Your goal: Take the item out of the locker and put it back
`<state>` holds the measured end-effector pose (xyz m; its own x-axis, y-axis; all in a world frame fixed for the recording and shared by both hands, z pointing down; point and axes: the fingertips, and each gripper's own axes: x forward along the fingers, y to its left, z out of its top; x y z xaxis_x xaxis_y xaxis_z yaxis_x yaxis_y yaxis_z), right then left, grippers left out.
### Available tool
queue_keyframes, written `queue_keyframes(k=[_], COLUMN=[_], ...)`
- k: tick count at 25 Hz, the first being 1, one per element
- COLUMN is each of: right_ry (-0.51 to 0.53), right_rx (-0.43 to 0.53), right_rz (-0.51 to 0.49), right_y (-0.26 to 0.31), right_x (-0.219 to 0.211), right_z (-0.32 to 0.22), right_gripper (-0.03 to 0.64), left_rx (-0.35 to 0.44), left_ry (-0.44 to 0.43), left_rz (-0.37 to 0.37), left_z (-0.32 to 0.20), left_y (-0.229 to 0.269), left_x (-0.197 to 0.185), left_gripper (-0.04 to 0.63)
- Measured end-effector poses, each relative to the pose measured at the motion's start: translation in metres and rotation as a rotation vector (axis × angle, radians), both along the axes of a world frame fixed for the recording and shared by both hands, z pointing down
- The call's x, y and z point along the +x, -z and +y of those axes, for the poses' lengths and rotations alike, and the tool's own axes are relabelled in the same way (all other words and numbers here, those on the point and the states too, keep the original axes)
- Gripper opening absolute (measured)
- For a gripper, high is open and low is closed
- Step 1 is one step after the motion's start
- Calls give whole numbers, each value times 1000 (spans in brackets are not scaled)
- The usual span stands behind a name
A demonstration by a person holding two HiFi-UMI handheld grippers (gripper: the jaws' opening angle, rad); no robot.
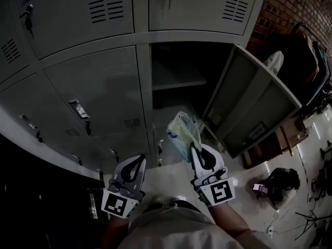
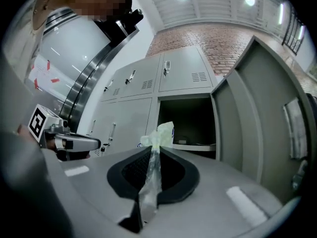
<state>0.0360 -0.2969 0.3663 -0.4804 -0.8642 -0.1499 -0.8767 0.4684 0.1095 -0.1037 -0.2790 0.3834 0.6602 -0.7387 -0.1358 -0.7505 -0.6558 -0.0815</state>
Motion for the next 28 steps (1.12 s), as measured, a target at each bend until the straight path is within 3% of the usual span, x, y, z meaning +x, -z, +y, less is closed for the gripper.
queue_keyframes(k=[6,14,18,23,25,28], right_ry=[-30,-80,-109,-90,-76,-74], right_rx=[0,136,105,43,32,64], right_rz=[28,153,182,206,211,193], right_y=[7,75,84,65,60,66], right_x=[-3,5,5,-6,-11,-14], right_z=[-48,-181,-230,-254,-256,-253], right_gripper=[9,12,14,27,100,274], left_rx=[-14,-11,-40,-51,-60,-51], left_ry=[-36,-16,-4,4,3,15], left_rz=[-9,2,-32,-27,-31,-21], left_z=[-27,-50,-60,-70,-73,-78], left_y=[1,9,-3,-5,-7,-7], left_x=[12,19,19,18,18,13], left_gripper=[-21,-21,-21,-21,-21,-21])
